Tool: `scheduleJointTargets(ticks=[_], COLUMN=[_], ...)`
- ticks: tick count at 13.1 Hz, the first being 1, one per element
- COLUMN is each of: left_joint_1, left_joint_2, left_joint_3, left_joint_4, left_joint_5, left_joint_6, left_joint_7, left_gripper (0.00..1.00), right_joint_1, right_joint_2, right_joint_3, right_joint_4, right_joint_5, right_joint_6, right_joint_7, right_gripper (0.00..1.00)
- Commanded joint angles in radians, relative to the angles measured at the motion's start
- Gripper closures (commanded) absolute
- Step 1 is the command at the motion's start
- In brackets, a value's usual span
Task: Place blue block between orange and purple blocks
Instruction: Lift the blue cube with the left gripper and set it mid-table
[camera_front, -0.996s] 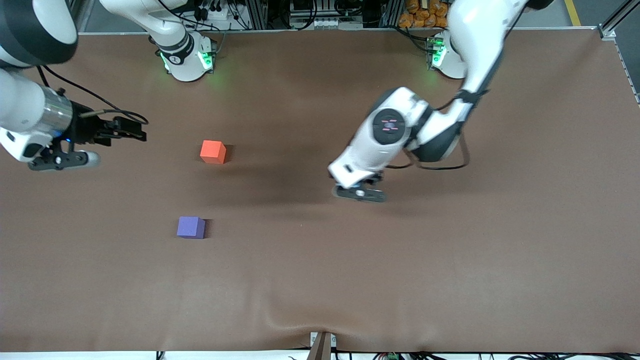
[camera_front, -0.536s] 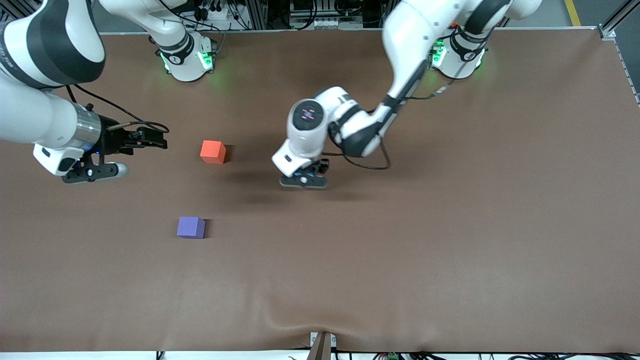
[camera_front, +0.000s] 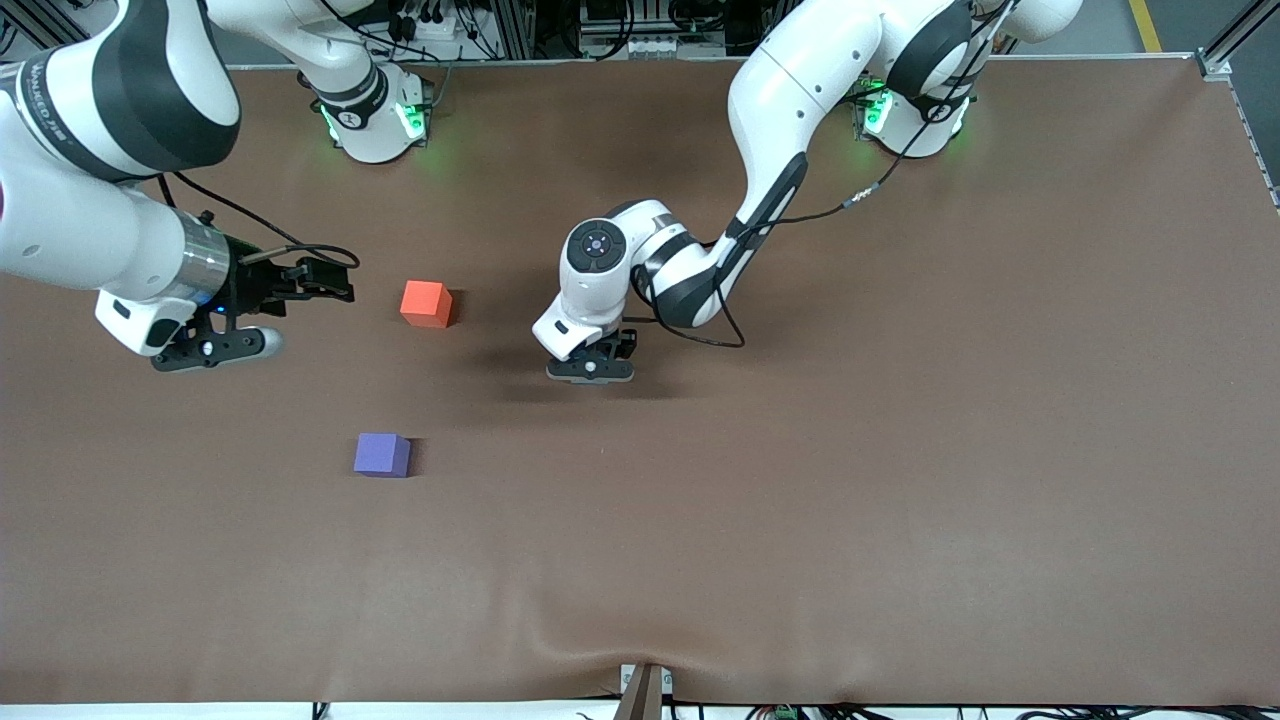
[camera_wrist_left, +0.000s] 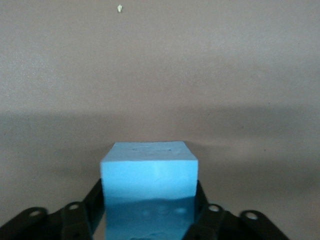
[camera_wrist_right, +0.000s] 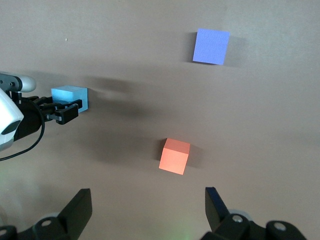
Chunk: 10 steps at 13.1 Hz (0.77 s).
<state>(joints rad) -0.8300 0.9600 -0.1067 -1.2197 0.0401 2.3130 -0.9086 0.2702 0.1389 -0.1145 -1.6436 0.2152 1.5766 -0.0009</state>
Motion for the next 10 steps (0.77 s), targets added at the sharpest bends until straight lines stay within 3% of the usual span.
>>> scheduleJointTargets(ticks=[1,5,10], left_joint_1=[-0.012,0.035,0.208], left_joint_2=[-0.036,-0.232,-0.420], left_joint_3=[0.016,0.084,0.084], left_joint_4=[0.022,-0.003,-0.011], left_joint_5=[0.018,0.021,0.023], left_joint_6=[-0.058,-0.262,-0.522], left_joint_7=[-0.030,-0.016,0.132], left_gripper=[0.00,0.00,0.00], right_joint_1=[0.009,0.009,0.043], right_joint_2=[0.002,0.002,0.010], right_joint_3=[-0.010,-0.010,-0.010], right_joint_4=[0.001,-0.013,-0.015], right_joint_5=[0.016,0.016,0.016], right_joint_6=[0.006,0.008,0.028], right_joint_7=[0.007,0.007,0.007], right_gripper=[0.00,0.00,0.00])
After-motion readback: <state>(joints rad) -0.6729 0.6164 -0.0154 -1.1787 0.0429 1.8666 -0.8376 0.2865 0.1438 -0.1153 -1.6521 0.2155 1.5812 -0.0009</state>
